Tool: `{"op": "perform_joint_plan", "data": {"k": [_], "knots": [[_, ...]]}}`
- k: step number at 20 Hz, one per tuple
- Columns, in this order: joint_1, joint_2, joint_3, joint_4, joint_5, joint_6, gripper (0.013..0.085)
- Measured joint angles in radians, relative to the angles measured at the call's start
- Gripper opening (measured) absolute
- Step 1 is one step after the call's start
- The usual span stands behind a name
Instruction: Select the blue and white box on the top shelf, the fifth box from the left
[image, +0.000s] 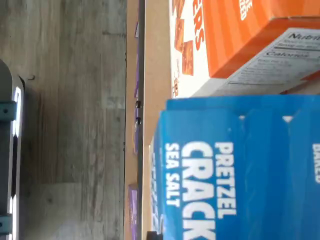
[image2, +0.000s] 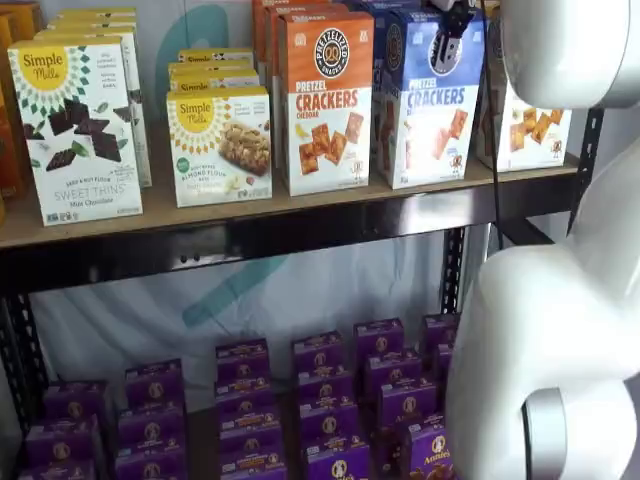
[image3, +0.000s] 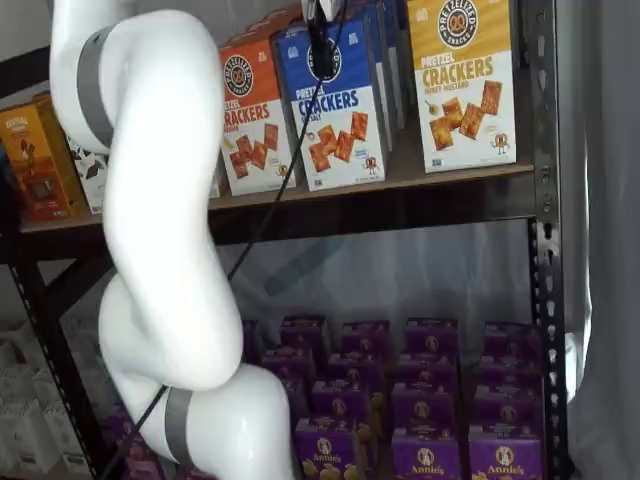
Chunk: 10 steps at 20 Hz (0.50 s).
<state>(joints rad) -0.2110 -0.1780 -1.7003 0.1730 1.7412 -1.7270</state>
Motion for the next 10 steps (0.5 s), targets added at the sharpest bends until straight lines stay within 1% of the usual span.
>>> {"op": "perform_joint_plan", "data": {"k": [2, 10], "knots": [[-0.005, -0.001, 0.0, 0.006, 0.001, -0.003, 0.057], [-0.023, -0.001, -0.013, 0.022, 0.023, -0.013, 0.057]]}}
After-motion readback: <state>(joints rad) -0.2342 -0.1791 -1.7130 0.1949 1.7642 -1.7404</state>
